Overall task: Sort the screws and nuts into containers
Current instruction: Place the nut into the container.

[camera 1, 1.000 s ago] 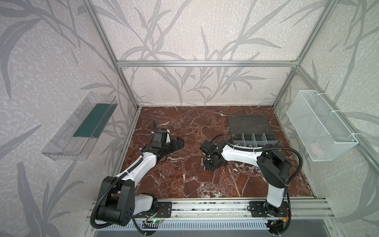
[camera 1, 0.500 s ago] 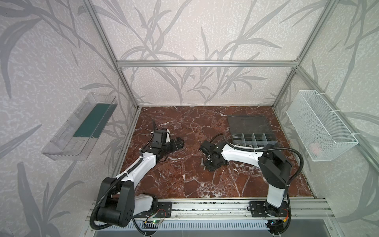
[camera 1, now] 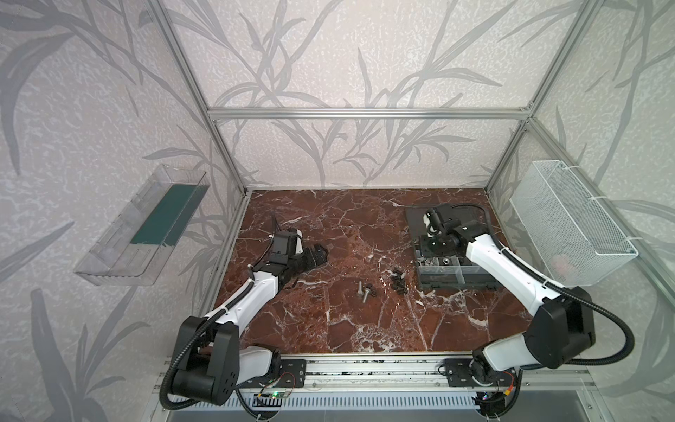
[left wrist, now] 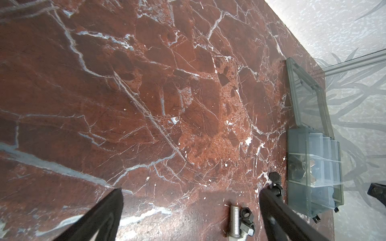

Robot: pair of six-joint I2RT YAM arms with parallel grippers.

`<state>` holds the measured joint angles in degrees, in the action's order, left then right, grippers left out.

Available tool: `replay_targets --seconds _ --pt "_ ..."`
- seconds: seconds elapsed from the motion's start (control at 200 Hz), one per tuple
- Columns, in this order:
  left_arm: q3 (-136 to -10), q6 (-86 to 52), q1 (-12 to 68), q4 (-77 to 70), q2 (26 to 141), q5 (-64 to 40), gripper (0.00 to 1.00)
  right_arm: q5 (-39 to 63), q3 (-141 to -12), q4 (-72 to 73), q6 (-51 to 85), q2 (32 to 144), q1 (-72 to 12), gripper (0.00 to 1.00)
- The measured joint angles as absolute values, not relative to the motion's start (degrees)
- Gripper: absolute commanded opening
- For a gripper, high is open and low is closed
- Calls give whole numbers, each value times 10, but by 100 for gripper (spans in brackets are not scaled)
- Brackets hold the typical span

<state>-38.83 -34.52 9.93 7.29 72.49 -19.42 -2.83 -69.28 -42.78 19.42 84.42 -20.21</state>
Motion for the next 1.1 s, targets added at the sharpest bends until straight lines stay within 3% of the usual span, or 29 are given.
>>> replay_targets --seconds 0.385,0.81,1.105 --pt "-388 -345 99 73 725 -194 99 -41 -656 -427 194 844 -42 0" --pt "-388 -345 99 73 725 -194 99 -43 -653 -425 179 888 37 0" --pt "-388 -345 99 73 725 -194 99 -43 -651 -417 166 927 48 0"
